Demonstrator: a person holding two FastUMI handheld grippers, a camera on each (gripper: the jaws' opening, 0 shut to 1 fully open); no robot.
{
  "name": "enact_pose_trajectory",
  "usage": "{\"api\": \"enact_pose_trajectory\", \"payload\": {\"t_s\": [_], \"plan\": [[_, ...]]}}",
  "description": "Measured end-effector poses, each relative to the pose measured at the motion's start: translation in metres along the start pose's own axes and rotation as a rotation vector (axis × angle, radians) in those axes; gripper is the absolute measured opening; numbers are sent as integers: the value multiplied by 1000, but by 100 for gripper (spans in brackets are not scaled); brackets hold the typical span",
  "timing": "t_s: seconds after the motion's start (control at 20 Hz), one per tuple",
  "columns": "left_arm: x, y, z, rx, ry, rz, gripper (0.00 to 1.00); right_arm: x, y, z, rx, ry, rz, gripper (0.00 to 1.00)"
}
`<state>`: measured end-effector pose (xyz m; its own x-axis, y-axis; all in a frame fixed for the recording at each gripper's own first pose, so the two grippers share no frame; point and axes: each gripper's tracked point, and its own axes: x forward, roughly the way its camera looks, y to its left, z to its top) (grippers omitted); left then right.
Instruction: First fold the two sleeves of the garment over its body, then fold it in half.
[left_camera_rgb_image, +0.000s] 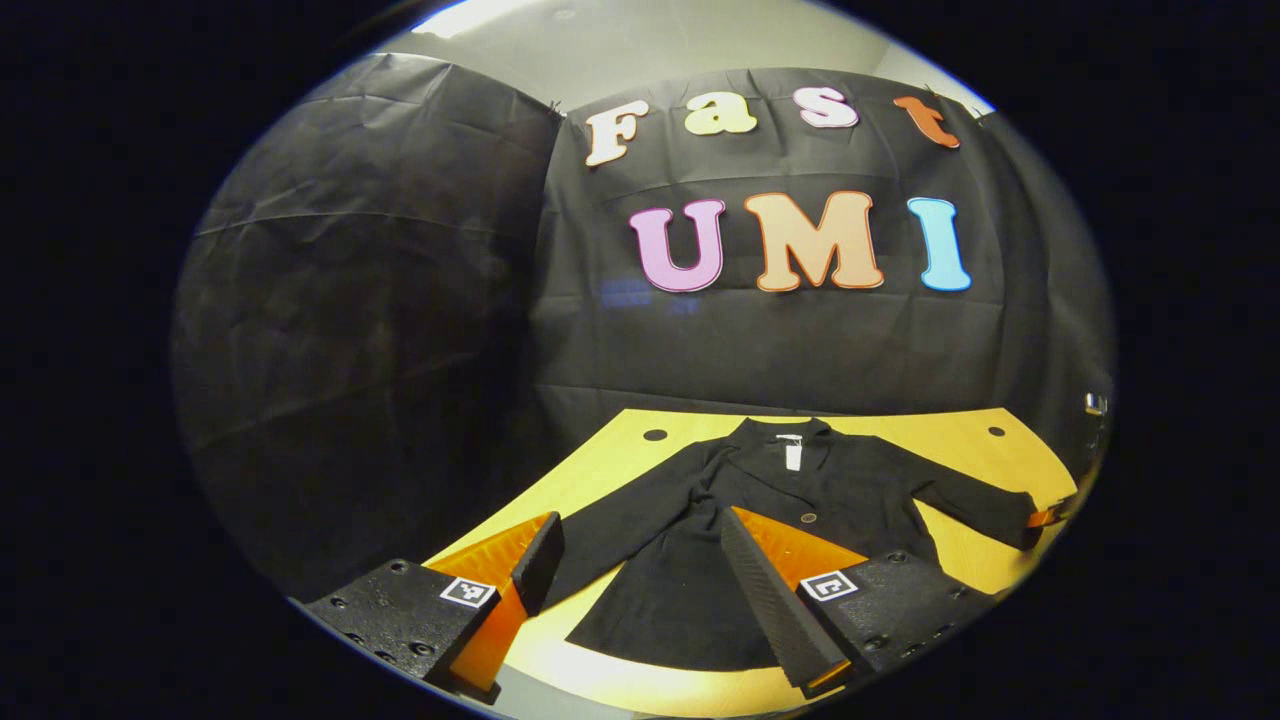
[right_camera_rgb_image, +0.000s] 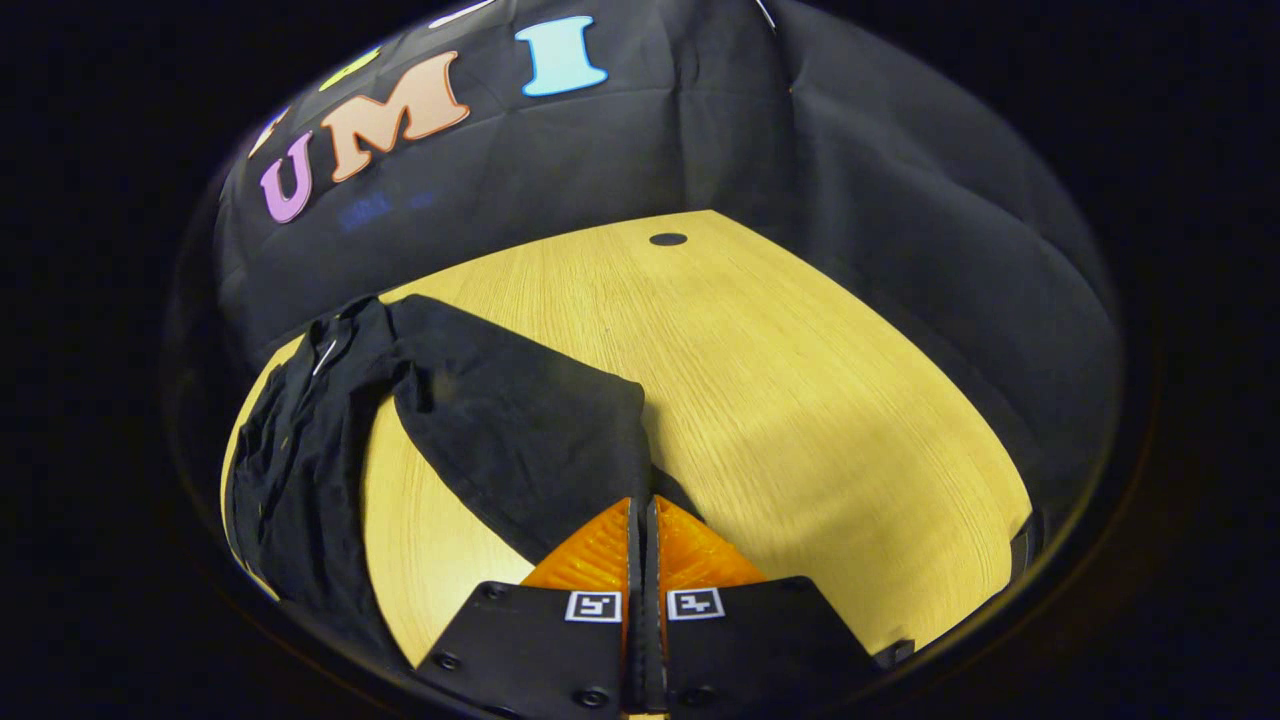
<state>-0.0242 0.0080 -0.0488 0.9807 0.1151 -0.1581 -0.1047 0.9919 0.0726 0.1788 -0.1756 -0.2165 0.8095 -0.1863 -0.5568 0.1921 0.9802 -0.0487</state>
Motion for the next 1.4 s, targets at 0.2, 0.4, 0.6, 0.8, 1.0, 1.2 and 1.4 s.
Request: {"api": "enact_pose_trajectory", "payload": {"t_s": [0.2,0.4,0.6,0.8,1.0,1.2,1.4], "plan": [[18,9,3,2,1,-56,100,-13,46,42,-22,-72,3,3],[33,18,9,20,-17,-104,100,-30,107,94,-77,-175,43,3],[43,22,6,-9,-2,-157,100,-45,187,134,-114,-249,125,2],[50,36,6,-24,-1,-167,95,-54,267,158,-169,-304,204,2],[57,47,2,-36,10,-187,95,-62,356,164,-216,-309,289,2],[60,62,-5,-61,31,-185,95,-63,429,160,-267,-302,359,2],[66,83,-9,-63,42,-165,95,-54,493,146,-293,-273,437,2]]}}
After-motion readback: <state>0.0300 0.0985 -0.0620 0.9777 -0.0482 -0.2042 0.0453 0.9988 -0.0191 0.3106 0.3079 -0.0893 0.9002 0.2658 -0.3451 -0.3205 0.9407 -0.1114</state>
